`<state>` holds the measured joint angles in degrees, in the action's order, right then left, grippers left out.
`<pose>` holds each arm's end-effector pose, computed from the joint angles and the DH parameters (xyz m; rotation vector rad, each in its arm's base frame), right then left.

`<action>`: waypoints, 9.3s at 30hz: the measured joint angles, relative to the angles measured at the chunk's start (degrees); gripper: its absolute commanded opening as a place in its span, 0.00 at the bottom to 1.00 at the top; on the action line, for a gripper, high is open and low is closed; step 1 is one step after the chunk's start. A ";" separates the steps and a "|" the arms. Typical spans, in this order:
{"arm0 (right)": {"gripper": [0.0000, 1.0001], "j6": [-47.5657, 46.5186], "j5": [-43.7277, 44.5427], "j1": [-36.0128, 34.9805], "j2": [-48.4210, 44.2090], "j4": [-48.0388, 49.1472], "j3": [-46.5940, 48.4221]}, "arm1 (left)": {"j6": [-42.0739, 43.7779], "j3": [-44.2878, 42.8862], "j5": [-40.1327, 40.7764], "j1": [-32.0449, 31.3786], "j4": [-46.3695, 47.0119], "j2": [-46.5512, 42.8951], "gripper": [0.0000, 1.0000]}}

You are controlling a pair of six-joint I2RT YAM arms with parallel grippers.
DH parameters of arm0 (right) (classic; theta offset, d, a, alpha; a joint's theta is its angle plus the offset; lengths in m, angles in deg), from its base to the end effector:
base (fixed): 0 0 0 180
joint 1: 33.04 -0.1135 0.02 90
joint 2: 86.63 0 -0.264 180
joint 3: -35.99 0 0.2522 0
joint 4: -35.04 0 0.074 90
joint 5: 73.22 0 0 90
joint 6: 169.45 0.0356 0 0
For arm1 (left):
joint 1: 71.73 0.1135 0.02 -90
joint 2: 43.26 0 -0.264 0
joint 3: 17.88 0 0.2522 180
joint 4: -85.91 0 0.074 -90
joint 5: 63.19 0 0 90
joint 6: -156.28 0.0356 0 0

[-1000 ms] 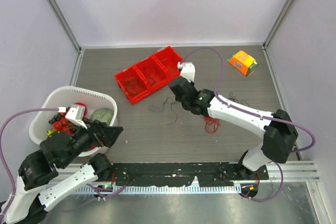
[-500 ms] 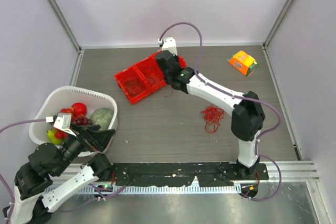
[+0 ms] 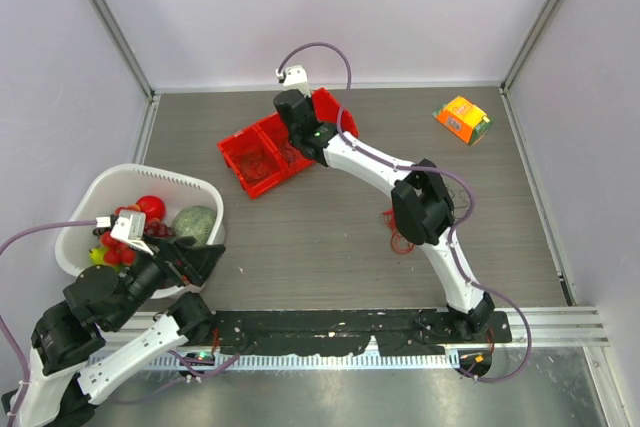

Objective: Untangle the cables

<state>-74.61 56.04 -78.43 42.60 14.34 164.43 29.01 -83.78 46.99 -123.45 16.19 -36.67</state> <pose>0.3908 0.3641 0.2773 -0.2144 1.8464 -0.0613 0.0048 0.0138 0.3413 -0.0382 1.8145 -0.8202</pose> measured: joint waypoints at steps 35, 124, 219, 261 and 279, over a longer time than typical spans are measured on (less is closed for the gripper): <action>0.70 12.50 -28.00 6.16 16.46 -20.02 19.21 | 0.00 0.00 -0.02 0.00 0.00 0.61 1.00; 0.70 23.30 -36.61 23.17 -46.07 -12.76 -44.48 | 0.02 0.11 -0.72 0.00 0.11 3.08 1.00; 0.48 23.54 -29.94 7.37 -8.76 -10.75 -14.49 | 0.04 0.13 -0.74 0.00 0.13 5.51 1.00; 0.01 21.53 -25.33 44.48 -35.15 -10.21 -62.40 | 0.24 0.33 -3.69 0.00 1.03 6.80 1.00; 0.61 24.15 -43.25 37.07 -57.83 -10.08 -61.79 | 0.17 0.33 -3.65 0.00 0.98 8.20 1.00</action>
<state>-50.46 12.79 -41.36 -15.23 4.26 102.64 29.18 -83.45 43.34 -123.45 17.17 -28.47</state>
